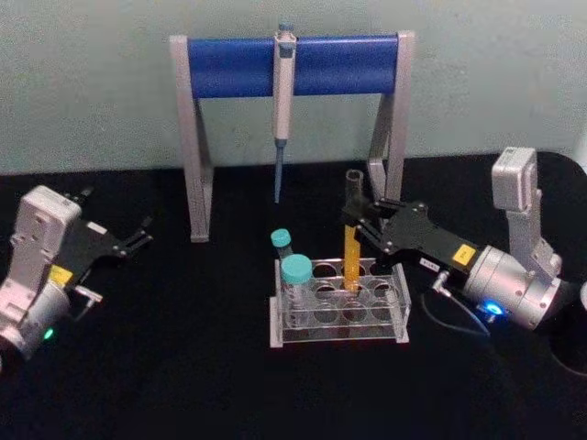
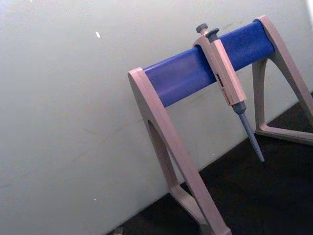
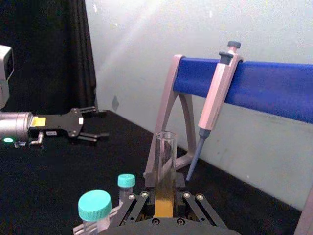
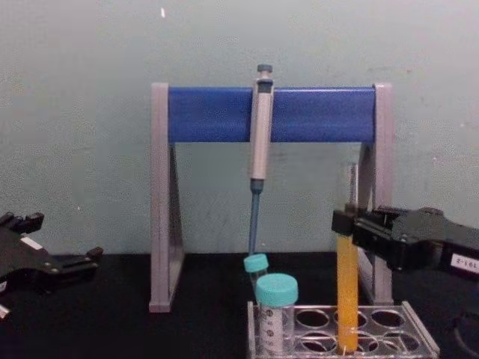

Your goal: Pick up the test tube from the test tube rack, shake it, then place it back into the test tube rack.

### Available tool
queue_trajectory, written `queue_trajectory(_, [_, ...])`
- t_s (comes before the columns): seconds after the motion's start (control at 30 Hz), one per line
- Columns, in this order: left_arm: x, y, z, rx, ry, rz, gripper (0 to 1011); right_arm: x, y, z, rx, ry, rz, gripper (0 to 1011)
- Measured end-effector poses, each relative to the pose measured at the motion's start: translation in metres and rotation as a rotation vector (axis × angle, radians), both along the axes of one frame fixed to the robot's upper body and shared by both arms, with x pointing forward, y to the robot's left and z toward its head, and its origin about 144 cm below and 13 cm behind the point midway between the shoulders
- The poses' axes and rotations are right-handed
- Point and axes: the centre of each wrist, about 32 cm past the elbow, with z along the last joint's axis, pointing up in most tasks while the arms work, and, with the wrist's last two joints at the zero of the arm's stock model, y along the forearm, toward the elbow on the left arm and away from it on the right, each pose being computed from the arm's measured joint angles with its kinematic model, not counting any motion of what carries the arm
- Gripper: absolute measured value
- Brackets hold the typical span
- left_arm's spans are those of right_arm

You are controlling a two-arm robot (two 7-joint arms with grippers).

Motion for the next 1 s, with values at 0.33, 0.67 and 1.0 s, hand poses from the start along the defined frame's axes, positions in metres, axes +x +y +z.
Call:
queue_trajectory(0.33, [0.0000, 0.0000, 0.0000, 0.000, 0.000, 0.000, 1001, 0.0004, -0.0001, -0.0052, -0.024, 0.020, 0.003, 228])
queue_trajectory(0.67, [0.0000, 0.0000, 0.0000, 0.000, 0.000, 0.000, 1001, 0.0010, -0.0003, -0.0071, -0.041, 0.034, 0.004, 228])
queue_trajectory(1.0, [0.0000, 0.0000, 0.0000, 0.000, 0.000, 0.000, 1002, 0.0016, 0.0005, -0.0061, -0.053, 0.051, 0.007, 228])
